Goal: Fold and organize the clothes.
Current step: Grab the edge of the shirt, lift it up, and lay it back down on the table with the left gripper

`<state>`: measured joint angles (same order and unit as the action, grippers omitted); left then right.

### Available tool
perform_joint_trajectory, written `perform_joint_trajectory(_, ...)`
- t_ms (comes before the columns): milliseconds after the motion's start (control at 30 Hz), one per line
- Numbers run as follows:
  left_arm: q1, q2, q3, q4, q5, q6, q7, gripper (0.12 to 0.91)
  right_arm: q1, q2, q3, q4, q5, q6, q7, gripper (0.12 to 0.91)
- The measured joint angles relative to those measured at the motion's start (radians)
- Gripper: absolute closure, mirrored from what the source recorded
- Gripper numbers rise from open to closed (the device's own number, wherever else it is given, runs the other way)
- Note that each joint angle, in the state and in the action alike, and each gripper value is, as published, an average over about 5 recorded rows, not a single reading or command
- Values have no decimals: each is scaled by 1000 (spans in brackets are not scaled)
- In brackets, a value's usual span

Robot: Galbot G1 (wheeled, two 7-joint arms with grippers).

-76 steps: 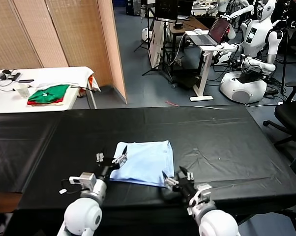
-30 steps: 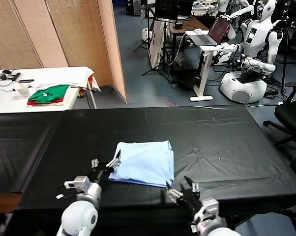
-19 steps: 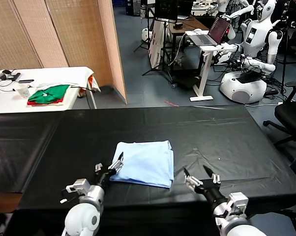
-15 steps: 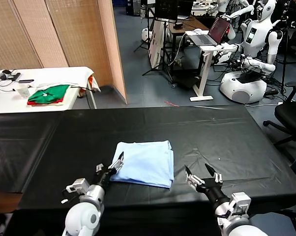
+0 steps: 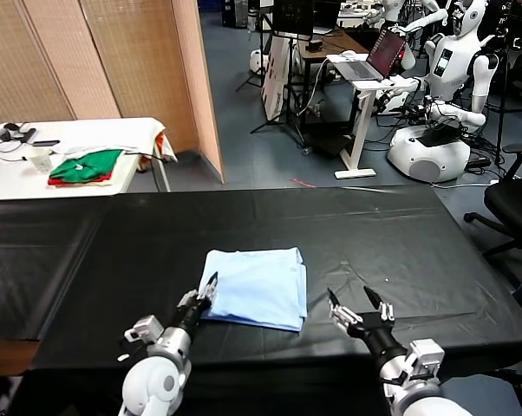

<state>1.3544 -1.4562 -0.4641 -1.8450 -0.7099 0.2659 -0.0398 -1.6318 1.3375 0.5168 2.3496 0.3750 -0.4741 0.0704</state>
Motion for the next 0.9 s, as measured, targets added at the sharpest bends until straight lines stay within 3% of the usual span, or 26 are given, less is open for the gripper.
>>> perform_joint_trajectory(100, 3, 5, -2, -11, 3, 9, -10, 808, 1, 1, -3, -1, -7, 1, 0, 118)
perform_joint_trajectory(200, 11, 18, -7, -30, 64, 11, -16, 856, 3, -1, -1, -3, -8, 2, 0, 118)
perform_joint_trajectory(367, 34, 75, -27, -76, 249, -10, -19, 853, 11, -4, 0, -17, -8, 3, 0, 118)
perform_joint_trajectory(533, 69, 201, -84, -132, 384, -41, -17, 853, 26, -3, -14, -34, -8, 3, 1, 118)
perform_joint_trajectory(767, 129, 421, -255, -195, 395, -42, -24, 853, 47, 4, -39, -59, -9, 1, 3, 118)
perform_joint_trajectory(900, 162, 496, -345, -238, 395, -20, -48, 853, 52, 12, -52, -75, -15, 2, 4, 118)
